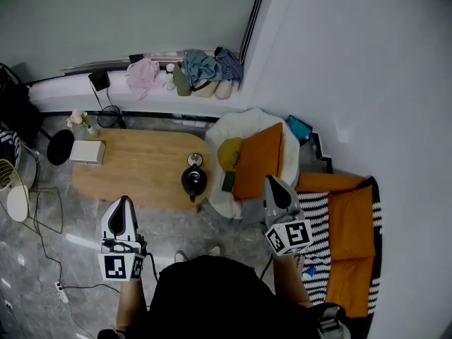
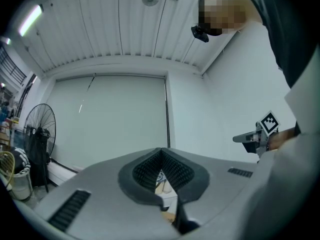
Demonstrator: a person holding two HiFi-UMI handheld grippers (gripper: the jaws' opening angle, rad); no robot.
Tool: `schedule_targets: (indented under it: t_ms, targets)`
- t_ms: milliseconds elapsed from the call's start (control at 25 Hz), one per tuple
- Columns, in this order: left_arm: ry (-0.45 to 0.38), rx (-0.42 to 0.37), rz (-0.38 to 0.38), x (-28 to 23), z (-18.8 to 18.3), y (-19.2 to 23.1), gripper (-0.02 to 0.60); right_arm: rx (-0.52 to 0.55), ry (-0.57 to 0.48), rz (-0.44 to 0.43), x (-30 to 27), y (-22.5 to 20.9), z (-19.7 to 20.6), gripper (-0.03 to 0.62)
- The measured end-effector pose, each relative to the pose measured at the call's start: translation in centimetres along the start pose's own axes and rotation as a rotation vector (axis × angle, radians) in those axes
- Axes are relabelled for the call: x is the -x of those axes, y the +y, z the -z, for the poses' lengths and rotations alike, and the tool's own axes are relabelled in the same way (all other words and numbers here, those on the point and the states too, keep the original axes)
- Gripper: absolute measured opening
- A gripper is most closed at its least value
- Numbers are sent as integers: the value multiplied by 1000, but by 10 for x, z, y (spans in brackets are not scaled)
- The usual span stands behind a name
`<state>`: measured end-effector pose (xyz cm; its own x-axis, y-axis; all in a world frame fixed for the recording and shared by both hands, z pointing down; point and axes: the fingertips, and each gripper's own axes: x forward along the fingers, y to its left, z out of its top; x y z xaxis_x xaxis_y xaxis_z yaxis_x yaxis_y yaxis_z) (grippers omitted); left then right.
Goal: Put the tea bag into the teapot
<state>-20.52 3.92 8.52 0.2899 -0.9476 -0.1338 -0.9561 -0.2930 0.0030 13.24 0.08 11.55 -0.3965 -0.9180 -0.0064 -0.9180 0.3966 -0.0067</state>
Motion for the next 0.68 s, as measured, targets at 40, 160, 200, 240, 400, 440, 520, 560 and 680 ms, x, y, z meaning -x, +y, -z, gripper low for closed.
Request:
schedule_targets:
  t_ms: [40,160,200,240,400,440,520,560,680]
  targets:
    - [-11,5,4,0,-2,0,8,6,-4,-3,-1,2,-2,5]
    - [9,-15,0,4,3,5,8,5,-4,2,-3,5,-1,5]
    - [17,-16,-2,5,5,7,8,0,-1,7,-3,6,0,5]
    - [20,-13,-3,5,5,8,8,-1,0,11,-4,7,0,5]
    - [13,-5,3,3,3,11,8,15,3,8,-4,10,-3,5]
    - [11,-6,5,2,3,11,8,21,2,5,-5,11,-4,5]
    - [4,-4,10,2,1,11,8,21,-2,11,-4,12,-5,5]
    - [-2,0,15,3,-1,10,8,19,-4,15,-3,12,-6,5]
    - [-28,21,34,3,-8,5,8,25,-8,11,-1,15,-9,5]
